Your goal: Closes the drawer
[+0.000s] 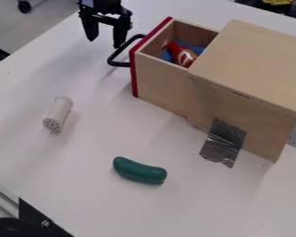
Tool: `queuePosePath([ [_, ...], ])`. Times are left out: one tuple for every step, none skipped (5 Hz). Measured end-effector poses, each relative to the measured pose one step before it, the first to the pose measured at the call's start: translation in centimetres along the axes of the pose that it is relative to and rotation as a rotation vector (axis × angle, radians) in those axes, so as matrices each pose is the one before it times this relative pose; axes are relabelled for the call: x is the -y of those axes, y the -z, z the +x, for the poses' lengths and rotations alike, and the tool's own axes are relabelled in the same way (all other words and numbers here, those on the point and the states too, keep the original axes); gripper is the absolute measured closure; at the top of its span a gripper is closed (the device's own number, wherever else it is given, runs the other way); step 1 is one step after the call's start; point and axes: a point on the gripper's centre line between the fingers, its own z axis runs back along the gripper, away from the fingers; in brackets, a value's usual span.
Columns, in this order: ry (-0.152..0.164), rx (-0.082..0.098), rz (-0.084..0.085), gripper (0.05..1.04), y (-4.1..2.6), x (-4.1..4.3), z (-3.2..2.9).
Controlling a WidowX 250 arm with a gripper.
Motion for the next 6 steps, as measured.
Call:
queuePosePath([
  [0.019, 0.0, -0.0033, 0.085, -0.144, 0.809, -0.094],
  [0.0078, -0.0075, -0.0067, 0.085, 0.026, 0.409, -0.245],
  [0.0059, -0.0004, -0.0091, 0.085, -0.072, 0.505, -0.117],
  [0.0009, 0.006, -0.0043, 0.084, -0.163, 0.226, -0.235],
  [0.0181, 0.0073, -0.0025, 0.084, -0.598, 0.891, -0.171],
  [0.0385, -0.0028, 0.006, 0.084, 0.203, 1.357, 0.05],
])
